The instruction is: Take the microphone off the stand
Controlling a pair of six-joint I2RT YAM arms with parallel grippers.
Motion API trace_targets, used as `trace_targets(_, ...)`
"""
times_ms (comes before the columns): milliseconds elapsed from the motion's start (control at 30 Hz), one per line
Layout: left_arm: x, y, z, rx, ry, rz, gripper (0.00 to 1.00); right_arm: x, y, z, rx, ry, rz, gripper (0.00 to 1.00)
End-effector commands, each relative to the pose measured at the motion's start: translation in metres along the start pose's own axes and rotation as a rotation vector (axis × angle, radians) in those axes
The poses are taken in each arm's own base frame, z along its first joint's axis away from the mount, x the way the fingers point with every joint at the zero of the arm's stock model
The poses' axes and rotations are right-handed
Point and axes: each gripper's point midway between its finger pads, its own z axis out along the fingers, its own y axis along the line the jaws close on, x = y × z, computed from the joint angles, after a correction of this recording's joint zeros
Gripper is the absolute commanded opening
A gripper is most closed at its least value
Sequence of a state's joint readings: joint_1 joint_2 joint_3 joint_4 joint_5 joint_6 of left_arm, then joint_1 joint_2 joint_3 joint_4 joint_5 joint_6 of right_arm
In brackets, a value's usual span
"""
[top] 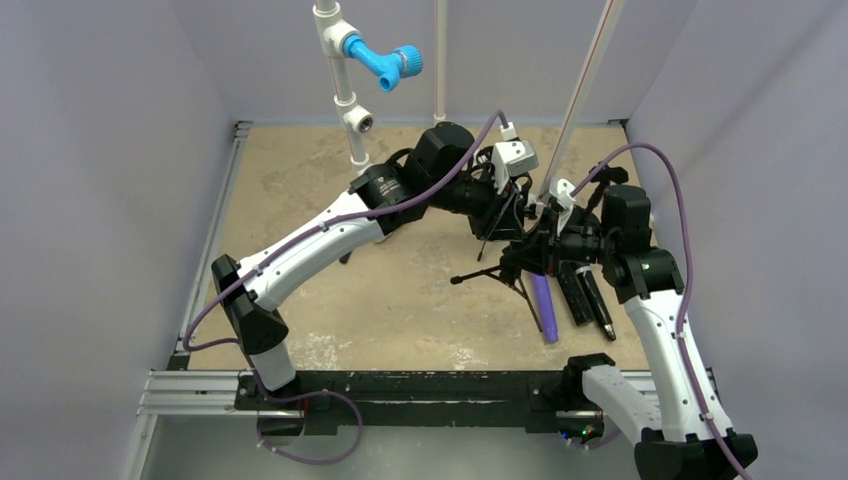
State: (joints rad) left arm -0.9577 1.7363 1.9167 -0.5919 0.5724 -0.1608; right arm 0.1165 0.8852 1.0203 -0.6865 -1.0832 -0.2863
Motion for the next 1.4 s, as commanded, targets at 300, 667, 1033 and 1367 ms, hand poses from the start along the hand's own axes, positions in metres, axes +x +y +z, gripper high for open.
trace_targets(300,0.000,-0.011,-0.022,-0.016,-0.007,0.096,0.00,-0.012,-0.016,-0.007,0.123,-0.042,-0.030,0.48)
trace_targets(667,0.001,0.013,-0.047,-0.116,-0.022,0.126,0.00,-0.007,-0.019,-0.011,0.152,-0.040,-0.027,0.85)
trace_targets(1033,0.025,0.051,-0.092,-0.215,-0.055,0.215,0.00,-0.006,-0.024,-0.012,0.163,-0.049,-0.020,0.85)
trace_targets(1367,0.085,0.021,-0.120,-0.063,0.033,0.384,0.00,-0.004,-0.026,-0.013,0.173,-0.051,-0.014,0.85)
